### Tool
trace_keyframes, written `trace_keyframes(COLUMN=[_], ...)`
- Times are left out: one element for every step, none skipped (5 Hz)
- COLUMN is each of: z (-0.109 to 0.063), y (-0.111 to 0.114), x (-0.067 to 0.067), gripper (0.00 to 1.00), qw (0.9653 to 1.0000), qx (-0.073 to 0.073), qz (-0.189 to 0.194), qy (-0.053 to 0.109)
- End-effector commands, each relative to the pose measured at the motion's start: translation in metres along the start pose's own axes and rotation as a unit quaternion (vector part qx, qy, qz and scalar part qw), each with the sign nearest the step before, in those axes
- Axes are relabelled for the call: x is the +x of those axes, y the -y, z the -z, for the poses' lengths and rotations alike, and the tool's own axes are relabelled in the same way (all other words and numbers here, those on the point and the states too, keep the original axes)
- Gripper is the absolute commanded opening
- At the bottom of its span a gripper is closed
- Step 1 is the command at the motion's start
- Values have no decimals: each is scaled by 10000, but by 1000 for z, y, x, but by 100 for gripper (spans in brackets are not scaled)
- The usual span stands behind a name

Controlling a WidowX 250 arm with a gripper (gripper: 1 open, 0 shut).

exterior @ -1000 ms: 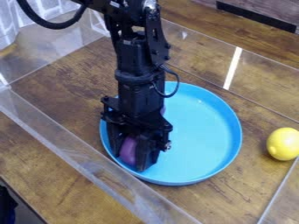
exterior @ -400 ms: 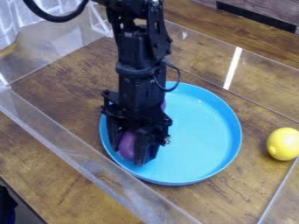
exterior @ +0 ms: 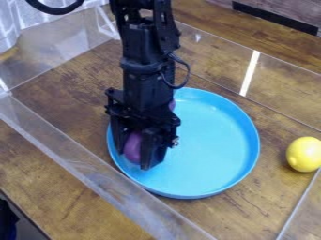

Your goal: Remove the purple eggplant from the blue tray and put it on the table

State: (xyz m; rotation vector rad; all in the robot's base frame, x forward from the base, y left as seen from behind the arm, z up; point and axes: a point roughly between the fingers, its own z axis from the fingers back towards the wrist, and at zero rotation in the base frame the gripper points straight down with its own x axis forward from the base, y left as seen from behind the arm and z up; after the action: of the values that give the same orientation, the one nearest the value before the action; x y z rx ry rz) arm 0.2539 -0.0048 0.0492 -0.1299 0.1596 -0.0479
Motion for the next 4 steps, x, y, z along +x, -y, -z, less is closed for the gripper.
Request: trace_keyframes(z=[-28,-32,-36,-40], y=[-6,-8,-10,-13], x=[8,8,8,7], gripper=[0,0,0,0], qw=[9989,9987,9985,9984], qx=[84,126,171,207], qz=[-12,4,22,47], qy=[466,491,515,532])
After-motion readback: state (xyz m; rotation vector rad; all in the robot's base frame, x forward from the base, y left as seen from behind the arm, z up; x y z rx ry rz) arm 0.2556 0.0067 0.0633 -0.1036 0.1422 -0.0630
